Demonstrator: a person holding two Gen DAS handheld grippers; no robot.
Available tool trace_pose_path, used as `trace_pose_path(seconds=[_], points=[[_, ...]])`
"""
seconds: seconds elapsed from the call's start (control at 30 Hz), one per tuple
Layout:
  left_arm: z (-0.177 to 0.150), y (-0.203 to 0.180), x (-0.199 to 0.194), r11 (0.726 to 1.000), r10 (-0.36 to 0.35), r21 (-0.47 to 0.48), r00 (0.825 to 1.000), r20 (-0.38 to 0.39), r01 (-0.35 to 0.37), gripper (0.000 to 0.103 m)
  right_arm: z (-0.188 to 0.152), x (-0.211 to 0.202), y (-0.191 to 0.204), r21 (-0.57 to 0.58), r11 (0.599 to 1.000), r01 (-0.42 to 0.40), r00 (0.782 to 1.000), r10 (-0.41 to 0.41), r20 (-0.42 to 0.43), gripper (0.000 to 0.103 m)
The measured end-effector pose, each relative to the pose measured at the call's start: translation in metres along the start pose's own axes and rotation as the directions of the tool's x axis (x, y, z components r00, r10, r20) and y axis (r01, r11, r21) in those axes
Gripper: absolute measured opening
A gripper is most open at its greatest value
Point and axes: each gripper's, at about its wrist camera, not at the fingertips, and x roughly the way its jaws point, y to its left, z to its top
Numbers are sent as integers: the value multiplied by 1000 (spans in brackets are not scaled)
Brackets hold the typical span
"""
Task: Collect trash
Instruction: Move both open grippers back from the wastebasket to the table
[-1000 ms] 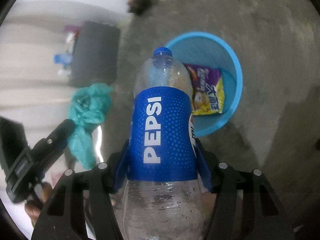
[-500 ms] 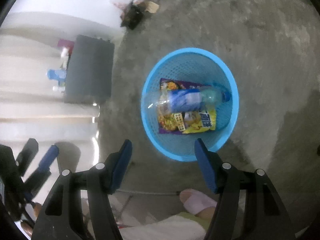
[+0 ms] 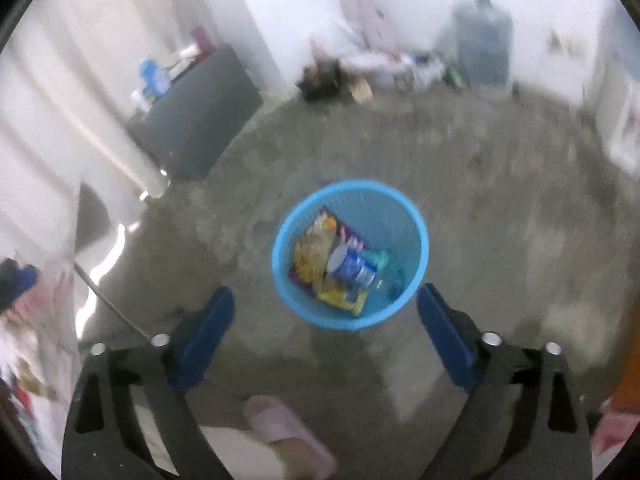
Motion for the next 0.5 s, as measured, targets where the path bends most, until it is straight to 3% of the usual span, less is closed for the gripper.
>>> trace_pose_path(seconds=[0.1, 0.23, 0.33, 0.5], points=[[-17, 22, -42, 998, 46, -49, 995, 87, -42, 98, -1, -18, 31, -118, 993, 15, 997, -6, 79, 95], [-46, 63, -102, 984, 147, -126, 971, 186, -125, 98, -6, -36, 74, -250, 968, 14, 987, 26, 156, 95], [-72, 99, -141, 962, 219, -206, 953, 208, -176, 98, -9, -47, 108, -357, 933, -50, 973, 126, 195, 95], [-111, 150, -186, 920, 271, -348, 934, 235, -180, 98, -9, -67, 155, -458, 873, -169, 936, 288, 204, 95]])
